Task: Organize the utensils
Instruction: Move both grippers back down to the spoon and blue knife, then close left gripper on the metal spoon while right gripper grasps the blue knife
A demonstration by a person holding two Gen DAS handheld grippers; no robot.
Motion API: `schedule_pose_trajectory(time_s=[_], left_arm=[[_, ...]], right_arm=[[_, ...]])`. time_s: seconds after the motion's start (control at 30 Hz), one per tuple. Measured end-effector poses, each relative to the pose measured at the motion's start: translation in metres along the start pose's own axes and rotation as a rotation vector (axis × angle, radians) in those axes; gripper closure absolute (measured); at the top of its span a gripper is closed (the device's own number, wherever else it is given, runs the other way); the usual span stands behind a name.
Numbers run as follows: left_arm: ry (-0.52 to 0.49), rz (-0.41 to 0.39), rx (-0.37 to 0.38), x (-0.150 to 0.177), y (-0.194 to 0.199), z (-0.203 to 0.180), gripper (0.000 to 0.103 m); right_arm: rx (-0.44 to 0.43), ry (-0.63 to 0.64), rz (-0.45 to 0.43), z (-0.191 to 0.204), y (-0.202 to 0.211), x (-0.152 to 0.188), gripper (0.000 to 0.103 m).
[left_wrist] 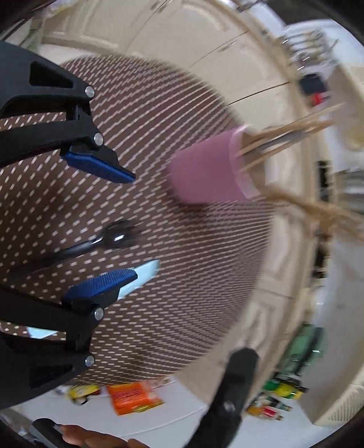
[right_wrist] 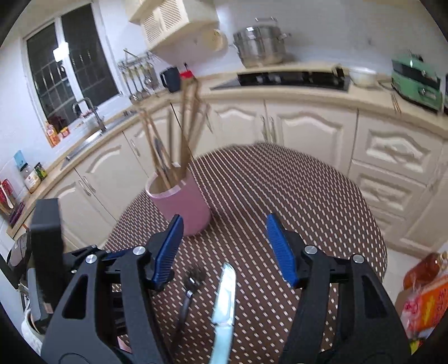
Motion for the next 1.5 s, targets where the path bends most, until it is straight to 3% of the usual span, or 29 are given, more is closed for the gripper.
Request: schedule_pose_trajectory(time_s=[0.07,0.3,0.43,0.6,0.87,1.27,1.5], left_arm=[[0.017,0.065,0.023,0.007,-0.016,-0.001,0.04],[0.049,0.135,0.014,0.014,-0.043,0.002,0.041],[0.058,0.188,0.03,0.016,-0.059,-0.001,0.059],[0.028,0.174,-0.034,0.012,-0.067,0.0,0.075],[0.077,0.126,-0.001,0.025,-0.055,0.008,0.076],[0.092,0.046,-0.045,0.039,-0.01,0.029,0.076],[0.106,0.026,-0.037,0.05,0.006,0.042,0.076]], right_arm=[[0.018,-0.01,0.024,-0.01,-0.005,0.007,0.041],[0.074,-0.032,0.138,-0.038,-0.03,0.036,0.04],[0.077,-0.044,0.174,-0.045,-0.036,0.046,0.04],[0.075,-0.047,0.194,-0.044,-0.038,0.051,0.041],[0.087,-0.033,0.256,-0.041,-0.048,0.058,0.04],[0.128,0.043,0.423,-0.013,-0.08,0.086,0.04],[0.208,0.142,0.469,0.004,-0.097,0.1,0.04]])
Point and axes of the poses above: each gripper's, at about its wrist camera, not at the fingertips, and y roughly against the way its jaws point, z to its left, x to its underside, the point moved 5 cm from there along -y, roughly the way its jaws point, and after that the axes turned 12 degrees about -y, right-handed, at the moved point
